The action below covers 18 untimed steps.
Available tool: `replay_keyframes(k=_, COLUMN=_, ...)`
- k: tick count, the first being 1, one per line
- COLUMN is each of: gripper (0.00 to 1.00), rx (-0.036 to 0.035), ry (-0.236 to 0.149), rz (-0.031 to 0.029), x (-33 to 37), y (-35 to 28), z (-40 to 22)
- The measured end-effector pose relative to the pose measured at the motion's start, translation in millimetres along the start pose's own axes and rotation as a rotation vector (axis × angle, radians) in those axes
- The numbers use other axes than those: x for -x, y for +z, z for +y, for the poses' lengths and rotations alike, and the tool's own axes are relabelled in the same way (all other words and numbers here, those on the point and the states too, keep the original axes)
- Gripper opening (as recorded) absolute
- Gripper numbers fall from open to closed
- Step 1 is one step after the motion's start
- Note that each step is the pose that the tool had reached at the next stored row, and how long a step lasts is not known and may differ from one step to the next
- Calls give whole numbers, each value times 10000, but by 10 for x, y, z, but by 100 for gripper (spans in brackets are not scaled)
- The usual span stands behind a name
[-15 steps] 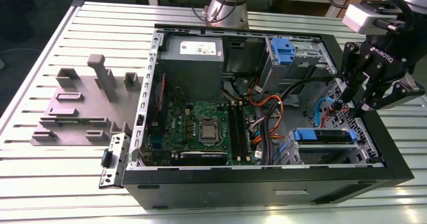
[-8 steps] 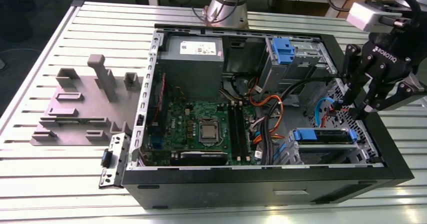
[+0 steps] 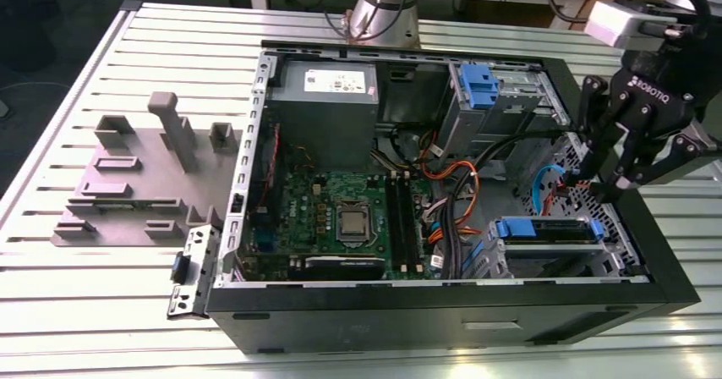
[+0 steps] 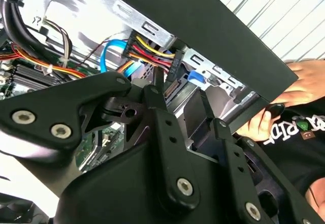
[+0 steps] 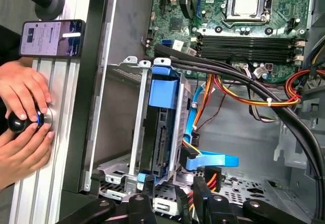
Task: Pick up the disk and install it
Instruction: 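Insert the first disk wire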
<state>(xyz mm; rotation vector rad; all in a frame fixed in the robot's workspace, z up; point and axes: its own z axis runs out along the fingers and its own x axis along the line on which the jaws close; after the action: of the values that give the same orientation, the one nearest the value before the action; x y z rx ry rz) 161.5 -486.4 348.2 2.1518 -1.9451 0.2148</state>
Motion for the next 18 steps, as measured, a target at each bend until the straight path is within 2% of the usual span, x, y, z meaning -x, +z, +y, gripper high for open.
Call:
replay_keyframes(k=2, gripper=43, rx=50, ry=-11, rz=37, x=21, y=4, z=-8)
replay_keyframes(k=5, gripper=43, rx=139, ry=-29, rz=138, x=55, y=16, z=-24)
replay_keyframes(k=7, gripper=43, rx=197, ry=-41, rz=180, x=77, y=20, z=-39)
replay_keyframes(k=14, gripper=43, rx=437, ry=-103, rz=246, x=130, y=17, z=-129)
replay_keyframes(k=16, gripper=43, rx=543, ry=-133, rz=242, x=132, y=16, z=-170)
replay_keyframes(k=18, gripper=43, rx=688, ry=-176, rz=228, x=128, y=18, z=-223)
